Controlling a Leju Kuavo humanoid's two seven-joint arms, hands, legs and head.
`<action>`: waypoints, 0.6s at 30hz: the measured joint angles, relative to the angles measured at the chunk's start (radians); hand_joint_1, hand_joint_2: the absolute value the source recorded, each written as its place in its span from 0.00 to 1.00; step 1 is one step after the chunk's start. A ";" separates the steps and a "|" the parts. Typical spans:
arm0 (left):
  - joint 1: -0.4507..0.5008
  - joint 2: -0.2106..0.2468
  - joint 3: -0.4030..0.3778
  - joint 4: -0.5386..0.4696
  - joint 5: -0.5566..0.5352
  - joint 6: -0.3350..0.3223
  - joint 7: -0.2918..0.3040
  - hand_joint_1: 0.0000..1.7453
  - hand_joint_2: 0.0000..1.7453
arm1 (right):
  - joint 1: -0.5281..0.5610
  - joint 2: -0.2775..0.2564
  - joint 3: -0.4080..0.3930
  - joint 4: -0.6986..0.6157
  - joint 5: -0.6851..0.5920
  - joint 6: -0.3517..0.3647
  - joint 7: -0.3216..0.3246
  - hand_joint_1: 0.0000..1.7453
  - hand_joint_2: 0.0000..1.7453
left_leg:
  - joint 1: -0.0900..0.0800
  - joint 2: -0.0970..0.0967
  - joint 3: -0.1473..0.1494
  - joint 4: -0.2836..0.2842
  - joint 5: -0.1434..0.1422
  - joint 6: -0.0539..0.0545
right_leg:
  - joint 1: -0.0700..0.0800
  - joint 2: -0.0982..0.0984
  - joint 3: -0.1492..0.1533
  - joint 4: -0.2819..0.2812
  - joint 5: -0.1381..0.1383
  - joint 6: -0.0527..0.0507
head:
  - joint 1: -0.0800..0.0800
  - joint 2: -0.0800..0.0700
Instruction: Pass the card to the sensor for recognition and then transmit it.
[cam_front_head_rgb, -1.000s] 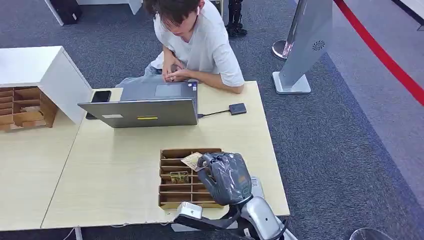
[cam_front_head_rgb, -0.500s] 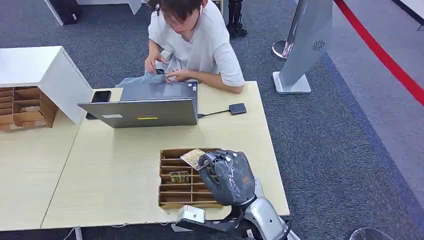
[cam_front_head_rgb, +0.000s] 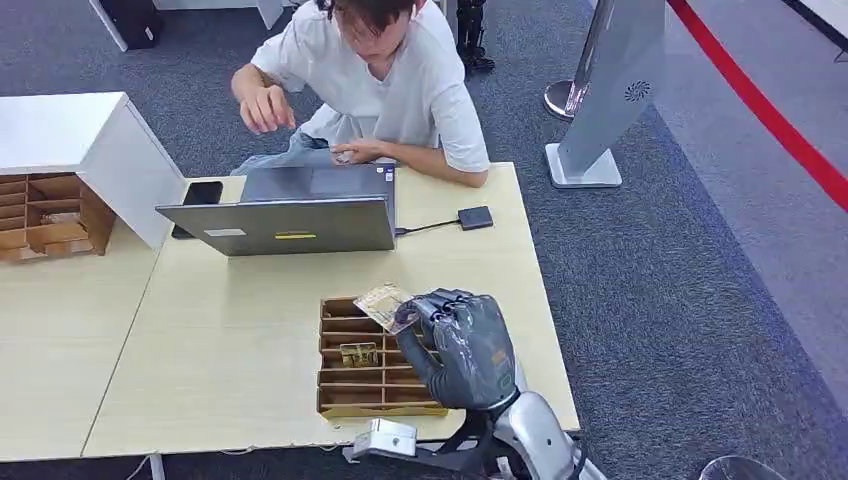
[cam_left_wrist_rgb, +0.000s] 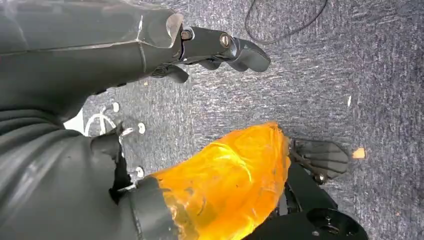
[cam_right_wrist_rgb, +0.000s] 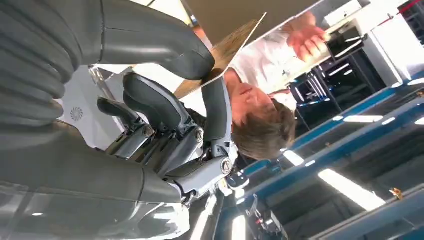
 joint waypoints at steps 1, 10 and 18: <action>0.000 0.000 0.000 0.000 -0.002 0.000 0.000 0.00 0.00 | -0.004 0.000 0.000 0.001 0.003 0.001 0.006 1.00 1.00 | 0.000 0.000 0.000 0.000 0.000 0.000 | 0.000 0.000 0.000 0.000 0.000 0.000 | 0.000 0.000; -0.002 0.000 -0.002 0.000 -0.010 0.001 -0.003 0.00 0.00 | -0.025 0.013 0.001 0.024 0.017 0.016 0.028 1.00 1.00 | 0.000 0.000 0.000 0.000 0.000 0.000 | 0.000 0.000 0.000 0.000 0.000 0.000 | 0.000 0.000; -0.005 0.002 -0.012 0.000 -0.021 0.003 -0.003 0.00 0.00 | -0.046 0.032 0.000 0.053 0.029 0.050 0.059 1.00 1.00 | 0.000 0.000 0.000 0.000 0.000 0.000 | 0.000 0.000 0.000 0.000 0.000 0.000 | 0.000 0.000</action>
